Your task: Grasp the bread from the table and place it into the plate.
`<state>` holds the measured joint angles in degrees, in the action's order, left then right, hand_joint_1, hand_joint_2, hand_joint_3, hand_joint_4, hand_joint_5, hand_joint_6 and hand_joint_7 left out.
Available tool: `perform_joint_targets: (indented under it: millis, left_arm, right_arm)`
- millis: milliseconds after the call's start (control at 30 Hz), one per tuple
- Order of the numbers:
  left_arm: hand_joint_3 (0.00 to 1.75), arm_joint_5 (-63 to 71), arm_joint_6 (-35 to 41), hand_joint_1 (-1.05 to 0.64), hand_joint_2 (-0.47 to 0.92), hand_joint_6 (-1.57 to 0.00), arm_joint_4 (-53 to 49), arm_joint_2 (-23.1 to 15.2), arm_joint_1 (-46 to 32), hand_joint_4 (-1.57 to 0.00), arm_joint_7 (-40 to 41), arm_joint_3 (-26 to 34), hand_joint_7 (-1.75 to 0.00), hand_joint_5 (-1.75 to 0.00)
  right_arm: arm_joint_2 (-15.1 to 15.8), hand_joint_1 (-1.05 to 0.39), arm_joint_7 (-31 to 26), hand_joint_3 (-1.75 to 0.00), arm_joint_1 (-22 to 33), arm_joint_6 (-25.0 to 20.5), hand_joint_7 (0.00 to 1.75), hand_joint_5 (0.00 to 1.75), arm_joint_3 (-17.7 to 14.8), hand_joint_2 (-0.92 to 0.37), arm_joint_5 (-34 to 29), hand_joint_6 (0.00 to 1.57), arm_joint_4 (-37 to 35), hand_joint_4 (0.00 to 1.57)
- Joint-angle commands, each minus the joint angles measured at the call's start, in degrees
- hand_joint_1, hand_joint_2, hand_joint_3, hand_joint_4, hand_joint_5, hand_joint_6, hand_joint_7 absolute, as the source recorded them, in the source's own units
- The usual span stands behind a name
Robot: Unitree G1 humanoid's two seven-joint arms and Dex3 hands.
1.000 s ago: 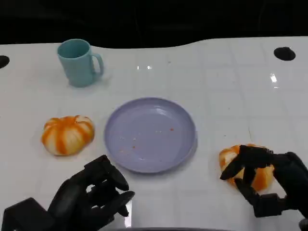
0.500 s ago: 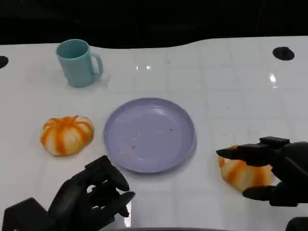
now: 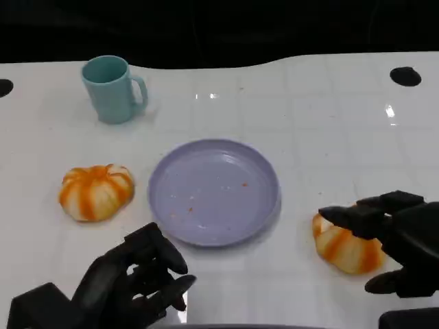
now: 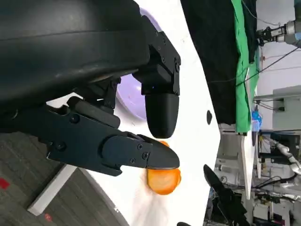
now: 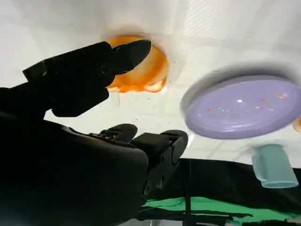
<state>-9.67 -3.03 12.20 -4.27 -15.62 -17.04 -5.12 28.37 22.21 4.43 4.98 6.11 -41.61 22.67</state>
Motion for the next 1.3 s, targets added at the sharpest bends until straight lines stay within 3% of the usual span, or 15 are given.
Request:
perform_joint_targets:
  millis: [33,267,733,1067,1300]
  left_arm:
    - [0.21,-0.27,0.71,-0.61,0.92,-0.51,1.15,-0.2,-0.73,-0.65,0.31,0.01,-1.67,-1.75]
    - [0.2,-0.27,0.29,-0.62,0.92,-0.51,1.1,0.03,-0.9,-0.64,0.07,-0.05,-1.67,-1.75]
    - [0.2,0.08,1.26,-0.62,0.92,-0.51,1.98,0.26,-1.13,-0.63,0.48,-0.37,-1.66,-1.75]
    - [0.21,-0.37,1.47,-0.6,0.92,-0.5,2.56,-0.03,-1.53,-0.63,0.15,-0.15,-1.65,-1.75]
    - [0.2,-0.5,2.11,-0.59,0.92,-0.49,3.03,0.02,-1.7,-0.62,0.27,-0.21,-1.65,-1.75]
  right_arm:
    - [0.65,-0.32,-0.44,0.0,-1.41,-1.26,0.0,0.22,1.7,-0.76,-2.98,0.29,-1.63,0.16]
    - [-0.52,-0.26,-3.22,0.0,-3.54,-1.25,0.0,0.22,4.13,-0.75,-4.2,0.29,-6.17,0.18]
    - [-1.5,-0.33,-4.17,-0.01,-9.92,-5.31,0.01,0.21,10.85,-0.81,-9.55,0.31,-16.42,0.17]
    - [-2.9,-0.34,-5.41,-0.01,-15.53,-7.63,0.02,0.19,14.4,-0.85,-10.8,0.38,-26.34,0.23]
    - [-3.6,-0.36,-9.24,-0.02,-19.34,-7.79,0.03,0.18,16.65,-0.89,-11.56,0.45,-33.05,0.34]
